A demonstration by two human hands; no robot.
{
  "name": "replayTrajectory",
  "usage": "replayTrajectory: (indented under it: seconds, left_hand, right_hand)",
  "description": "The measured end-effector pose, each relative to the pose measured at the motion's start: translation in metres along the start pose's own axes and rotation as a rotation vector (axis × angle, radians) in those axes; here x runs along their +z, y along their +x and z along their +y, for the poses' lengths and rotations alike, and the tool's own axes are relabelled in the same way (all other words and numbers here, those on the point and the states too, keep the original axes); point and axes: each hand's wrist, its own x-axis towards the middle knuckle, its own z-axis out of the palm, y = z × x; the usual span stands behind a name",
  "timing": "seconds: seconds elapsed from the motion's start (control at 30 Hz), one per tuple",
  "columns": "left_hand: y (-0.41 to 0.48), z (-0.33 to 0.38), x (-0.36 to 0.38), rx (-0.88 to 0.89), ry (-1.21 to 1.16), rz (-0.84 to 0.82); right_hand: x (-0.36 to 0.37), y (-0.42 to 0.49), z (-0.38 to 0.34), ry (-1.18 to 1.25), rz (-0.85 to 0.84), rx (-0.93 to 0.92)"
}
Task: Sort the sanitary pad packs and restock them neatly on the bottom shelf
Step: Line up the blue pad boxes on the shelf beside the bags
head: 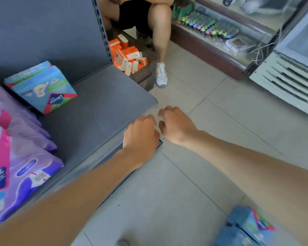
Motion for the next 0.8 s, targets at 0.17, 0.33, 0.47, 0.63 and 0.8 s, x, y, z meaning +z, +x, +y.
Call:
replayTrajectory:
  seconds: [0.17, 0.33, 0.47, 0.63, 0.8]
  left_hand:
    - [-0.048, 0.079, 0.087, 0.182, 0.087, -0.307]
    - [-0.116, 0.126, 0.208, 0.284, 0.145, -0.630]
    - [-0.170, 0.140, 0.303, 0.254, 0.150, -0.869]
    - [-0.216, 0.134, 0.411, 0.126, 0.097, -0.985]
    - [-0.256, 0.119, 0.491, 0.041, 0.000, -0.990]
  right_hand:
    - [0.030, -0.102, 0.084, 0.047, -0.056, 0.266]
    - [0.109, -0.227, 0.171, 0.199, -0.164, 0.637]
    - [0.183, -0.326, 0.225, 0.358, -0.195, 0.900]
    - [0.269, -0.415, 0.272, 0.494, -0.175, 1.153]
    - [0.337, -0.456, 0.296, 0.564, 0.029, 1.359]
